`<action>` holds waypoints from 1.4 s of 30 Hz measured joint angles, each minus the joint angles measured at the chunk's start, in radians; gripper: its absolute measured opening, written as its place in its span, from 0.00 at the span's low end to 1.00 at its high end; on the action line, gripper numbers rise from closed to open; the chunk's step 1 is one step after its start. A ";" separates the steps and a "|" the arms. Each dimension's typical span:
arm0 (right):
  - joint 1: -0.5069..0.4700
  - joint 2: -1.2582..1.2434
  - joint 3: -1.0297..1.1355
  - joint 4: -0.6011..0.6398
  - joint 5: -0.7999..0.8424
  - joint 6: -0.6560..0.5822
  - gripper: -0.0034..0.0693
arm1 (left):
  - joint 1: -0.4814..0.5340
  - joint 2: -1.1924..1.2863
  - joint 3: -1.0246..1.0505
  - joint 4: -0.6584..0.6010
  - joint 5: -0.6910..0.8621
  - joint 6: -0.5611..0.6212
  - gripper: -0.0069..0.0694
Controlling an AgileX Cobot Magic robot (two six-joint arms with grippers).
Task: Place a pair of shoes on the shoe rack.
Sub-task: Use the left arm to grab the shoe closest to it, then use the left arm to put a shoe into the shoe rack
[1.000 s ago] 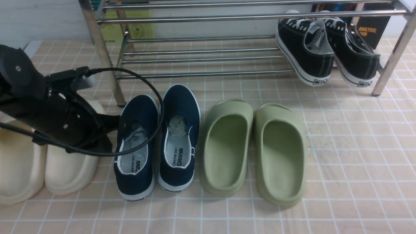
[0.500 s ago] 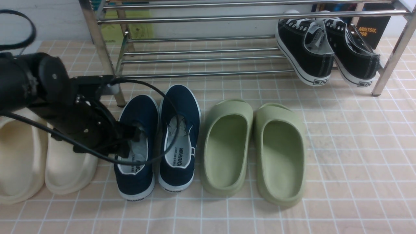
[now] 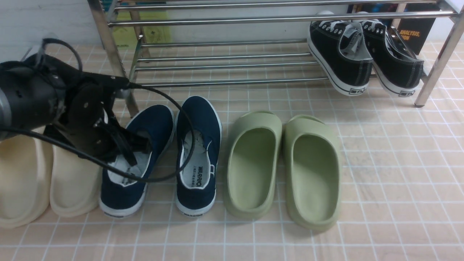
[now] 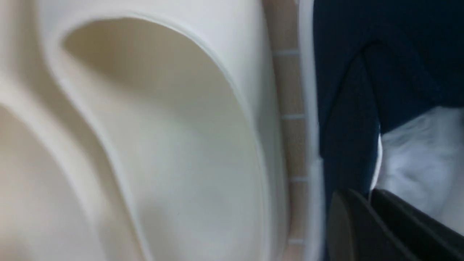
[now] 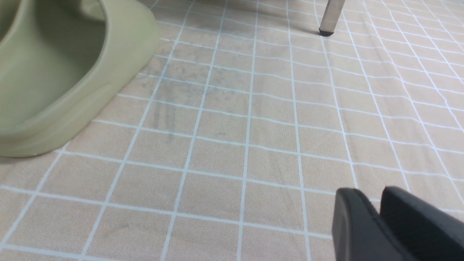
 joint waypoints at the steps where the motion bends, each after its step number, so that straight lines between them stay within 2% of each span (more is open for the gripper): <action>1: 0.000 0.000 0.000 0.000 0.000 0.000 0.22 | 0.000 -0.017 -0.004 -0.006 0.012 0.000 0.15; 6: 0.000 0.000 0.000 0.000 0.000 0.000 0.22 | 0.003 -0.140 -0.044 -0.063 0.037 -0.002 0.15; 11: 0.000 0.000 0.000 0.000 0.000 0.000 0.22 | 0.003 -0.179 -0.081 -0.122 -0.002 -0.006 0.15; 20: 0.000 0.000 0.000 0.000 0.000 0.000 0.23 | 0.003 -0.131 -0.118 -0.230 -0.169 0.000 0.14; 24: 0.000 0.000 0.000 0.000 0.000 0.000 0.24 | 0.003 -0.106 -0.120 -0.235 -0.296 0.006 0.14; 29: 0.000 0.000 0.000 0.000 0.000 0.000 0.25 | 0.003 -0.032 -0.126 -0.228 -0.557 0.009 0.14; 35: 0.000 0.000 0.000 0.000 0.000 0.000 0.26 | 0.003 0.103 -0.126 -0.228 -0.780 0.017 0.14; 39: 0.000 0.000 0.000 0.000 0.000 0.000 0.26 | 0.006 0.185 -0.127 -0.238 -0.936 0.067 0.14; 42: 0.000 0.000 0.000 0.000 0.000 0.000 0.26 | 0.007 0.258 -0.148 -0.331 -1.075 0.136 0.14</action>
